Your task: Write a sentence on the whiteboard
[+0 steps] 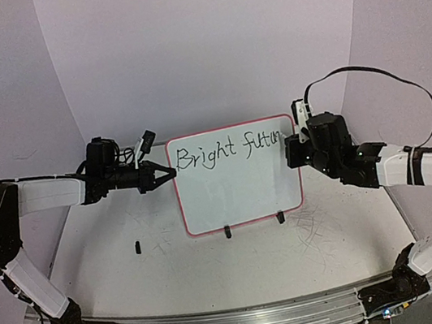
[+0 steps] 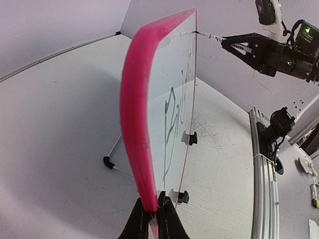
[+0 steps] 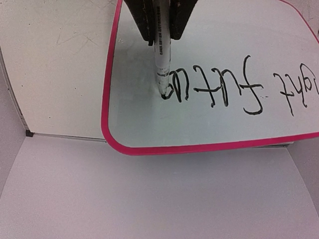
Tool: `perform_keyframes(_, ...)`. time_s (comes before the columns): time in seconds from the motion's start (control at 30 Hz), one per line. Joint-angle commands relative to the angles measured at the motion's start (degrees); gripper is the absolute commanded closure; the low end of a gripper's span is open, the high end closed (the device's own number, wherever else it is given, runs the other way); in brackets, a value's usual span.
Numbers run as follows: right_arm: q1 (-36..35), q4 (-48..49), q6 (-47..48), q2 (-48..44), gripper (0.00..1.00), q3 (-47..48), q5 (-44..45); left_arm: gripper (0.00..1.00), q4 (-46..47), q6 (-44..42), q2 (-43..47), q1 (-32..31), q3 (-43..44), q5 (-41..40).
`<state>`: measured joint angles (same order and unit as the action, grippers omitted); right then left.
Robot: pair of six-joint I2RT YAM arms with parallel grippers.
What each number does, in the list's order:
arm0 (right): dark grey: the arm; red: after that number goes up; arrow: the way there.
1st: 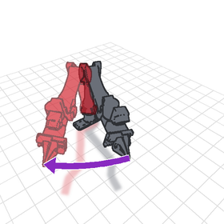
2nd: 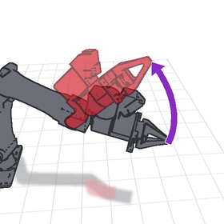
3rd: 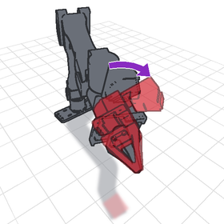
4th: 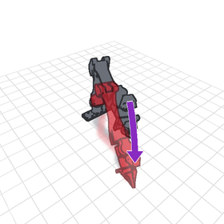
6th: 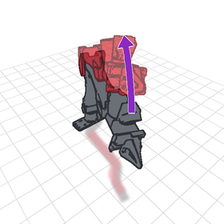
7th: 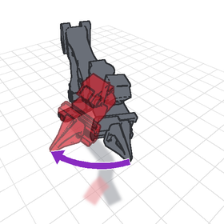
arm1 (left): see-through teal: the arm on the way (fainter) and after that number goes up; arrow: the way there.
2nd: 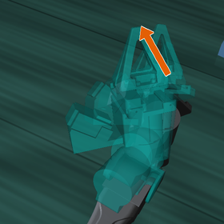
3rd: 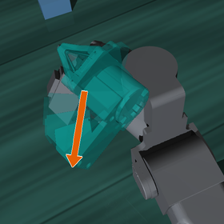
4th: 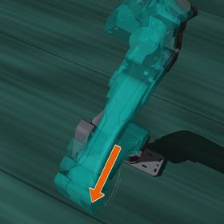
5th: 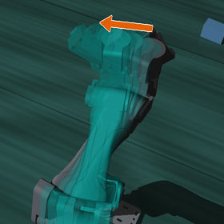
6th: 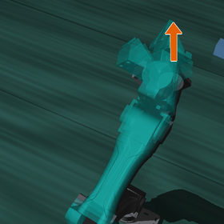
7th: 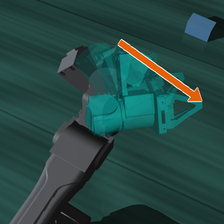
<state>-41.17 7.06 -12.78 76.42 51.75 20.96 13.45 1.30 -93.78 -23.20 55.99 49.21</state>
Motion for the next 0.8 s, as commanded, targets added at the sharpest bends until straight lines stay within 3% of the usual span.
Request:
perform_keyframes(0.0, 0.14, -1.46, -2.25, -1.65, 1.0, -0.61, 0.32, 1.0, 3.43, -3.59, 2.39, 0.26, 1.37, -2.27)
perform_keyframes(0.77, 0.09, -1.12, -3.76, -1.82, 1.0, -1.75, -0.43, 1.0, 3.31, -3.59, 2.52, 0.26, 1.33, -2.18)
